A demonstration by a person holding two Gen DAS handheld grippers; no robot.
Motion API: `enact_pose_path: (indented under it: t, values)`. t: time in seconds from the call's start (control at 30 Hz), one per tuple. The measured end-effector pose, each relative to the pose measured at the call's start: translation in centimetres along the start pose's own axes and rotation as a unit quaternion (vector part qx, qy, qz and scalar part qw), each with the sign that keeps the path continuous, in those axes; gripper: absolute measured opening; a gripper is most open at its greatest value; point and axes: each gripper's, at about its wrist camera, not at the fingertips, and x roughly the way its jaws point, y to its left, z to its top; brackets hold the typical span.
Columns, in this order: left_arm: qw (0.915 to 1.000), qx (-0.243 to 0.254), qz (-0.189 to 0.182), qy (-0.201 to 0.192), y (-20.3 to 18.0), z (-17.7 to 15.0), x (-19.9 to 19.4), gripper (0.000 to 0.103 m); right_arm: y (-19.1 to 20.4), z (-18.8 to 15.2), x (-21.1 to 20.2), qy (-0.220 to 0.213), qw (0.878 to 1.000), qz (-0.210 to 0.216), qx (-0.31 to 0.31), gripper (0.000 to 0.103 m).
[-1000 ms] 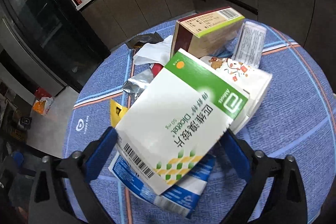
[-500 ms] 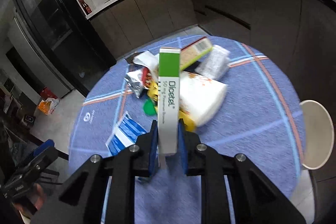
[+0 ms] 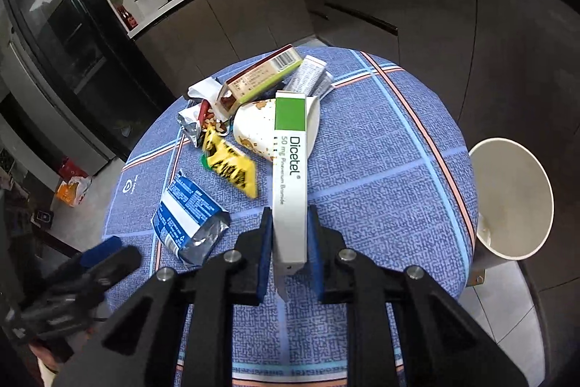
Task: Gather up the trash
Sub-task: 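Grasp the blue-and-white wrapper with the left gripper while the right gripper holds the Dicetel box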
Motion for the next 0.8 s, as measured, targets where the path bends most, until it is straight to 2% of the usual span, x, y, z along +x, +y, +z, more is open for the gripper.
enact_pose_path:
  t: [0.1, 0.2, 0.27, 0.3, 0.37, 0.4, 0.43, 0.47, 0.6, 0.8]
  values:
    - [0.9990, 0.033, 0.029, 0.005, -1.3, -0.3, 1.8, 0.095, -0.4, 0.1, -0.1, 0.000, 1.000, 0.000, 0.003, 0.019]
    - [0.9930, 0.080, 0.086, -0.010, -2.3, -0.4, 2.8, 0.092, -0.8, -0.2, -0.1, -0.001, 1.000, 0.001, 0.008, 0.019]
    - [0.9918, 0.084, 0.096, -0.001, -2.1, -0.2, 3.5, 0.070, -1.0, -0.3, -0.1, -0.001, 1.000, 0.002, 0.009, 0.019]
    - [0.9917, 0.082, 0.098, 0.006, -2.0, -0.1, 3.8, 0.065, -0.9, -0.3, -0.1, -0.002, 1.000, 0.002, 0.008, 0.019]
    - [0.9921, 0.073, 0.101, 0.015, -1.6, -0.1, 4.4, 0.040, -0.7, -0.4, -0.2, -0.003, 1.000, 0.001, 0.006, 0.019]
    - [0.9926, 0.066, 0.100, 0.021, -1.2, 0.0, 4.6, 0.032, -0.7, -0.5, -0.2, -0.004, 1.000, 0.001, 0.005, 0.019]
    - [0.9931, 0.062, 0.096, 0.026, -0.8, 0.0, 4.7, 0.014, -0.6, -0.5, -0.2, -0.004, 1.000, 0.001, 0.004, 0.019]
    - [0.9938, 0.056, 0.091, 0.032, -0.3, 0.1, 4.9, 0.007, -0.5, -0.5, -0.2, -0.004, 1.000, 0.001, 0.002, 0.019]
    - [0.9946, 0.046, 0.089, 0.026, 0.7, 0.6, 4.2, 0.002, -0.4, -0.5, -0.5, -0.005, 1.000, 0.003, 0.000, 0.019]
    - [0.9964, 0.046, 0.070, -0.012, 0.5, 1.6, 0.5, 0.001, 0.0, -0.2, -2.5, -0.029, 0.999, 0.011, -0.006, 0.019]
